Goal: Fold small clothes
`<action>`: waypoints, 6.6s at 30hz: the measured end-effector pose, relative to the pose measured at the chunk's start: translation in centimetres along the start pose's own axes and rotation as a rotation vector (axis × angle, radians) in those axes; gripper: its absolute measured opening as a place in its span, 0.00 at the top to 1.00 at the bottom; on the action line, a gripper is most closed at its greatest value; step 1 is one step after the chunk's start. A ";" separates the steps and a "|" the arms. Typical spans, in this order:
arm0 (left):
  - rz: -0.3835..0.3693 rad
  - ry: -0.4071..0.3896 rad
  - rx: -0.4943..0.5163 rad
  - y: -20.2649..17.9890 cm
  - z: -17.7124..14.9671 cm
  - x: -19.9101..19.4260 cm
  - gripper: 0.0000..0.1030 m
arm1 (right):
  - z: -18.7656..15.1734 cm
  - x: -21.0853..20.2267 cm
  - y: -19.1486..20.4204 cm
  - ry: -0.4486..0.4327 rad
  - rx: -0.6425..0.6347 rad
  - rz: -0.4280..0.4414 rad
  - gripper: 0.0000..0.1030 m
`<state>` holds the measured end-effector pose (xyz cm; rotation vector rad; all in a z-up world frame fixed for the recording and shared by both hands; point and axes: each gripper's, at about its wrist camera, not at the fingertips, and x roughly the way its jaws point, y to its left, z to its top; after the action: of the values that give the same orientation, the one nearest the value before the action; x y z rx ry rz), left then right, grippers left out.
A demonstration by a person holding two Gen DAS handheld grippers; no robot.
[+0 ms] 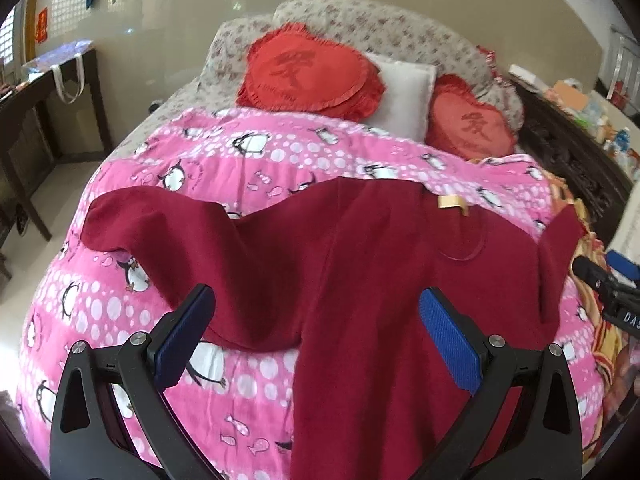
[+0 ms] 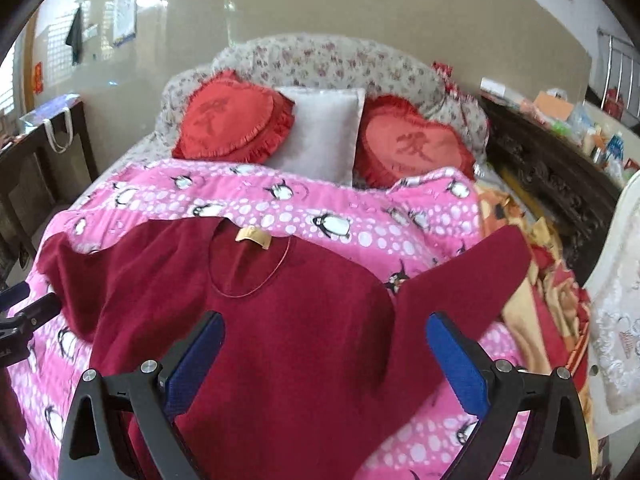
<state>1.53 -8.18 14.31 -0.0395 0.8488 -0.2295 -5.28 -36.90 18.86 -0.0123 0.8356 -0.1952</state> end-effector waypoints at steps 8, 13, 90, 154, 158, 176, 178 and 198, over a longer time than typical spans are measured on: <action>0.036 -0.060 0.009 0.7 1.1 -1.9 0.00 | 0.9 1.0 -0.1 0.000 0.004 0.020 0.03; 0.013 -0.086 -0.075 1.0 -0.5 -2.2 0.00 | -2.5 -0.6 -0.5 -0.074 0.034 0.015 0.03; 0.092 -0.009 -0.659 27.2 0.3 7.5 0.01 | -2.0 8.5 13.9 0.089 -0.149 0.222 0.03; -0.293 -0.216 -0.382 19.2 6.5 -2.2 0.92 | 0.0 8.0 8.5 0.077 -0.051 0.216 0.03; -0.404 -0.203 -0.272 13.0 7.3 -3.9 0.92 | 0.4 6.7 6.4 0.059 -0.045 0.183 0.03; -0.504 0.264 0.065 -11.5 -3.8 8.9 0.80 | -1.5 4.9 -5.7 0.094 0.167 0.260 0.03; -0.543 0.251 0.063 -10.5 -3.9 7.0 0.63 | -1.8 5.3 -5.2 0.095 0.143 0.292 0.03; -0.256 0.003 0.000 4.5 -2.7 0.7 0.23 | -2.8 8.2 -0.4 0.086 -0.022 0.346 0.93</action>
<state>0.75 -3.83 11.47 -0.1486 0.8462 -0.4701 -2.03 -38.54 10.95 0.1203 0.9116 0.1396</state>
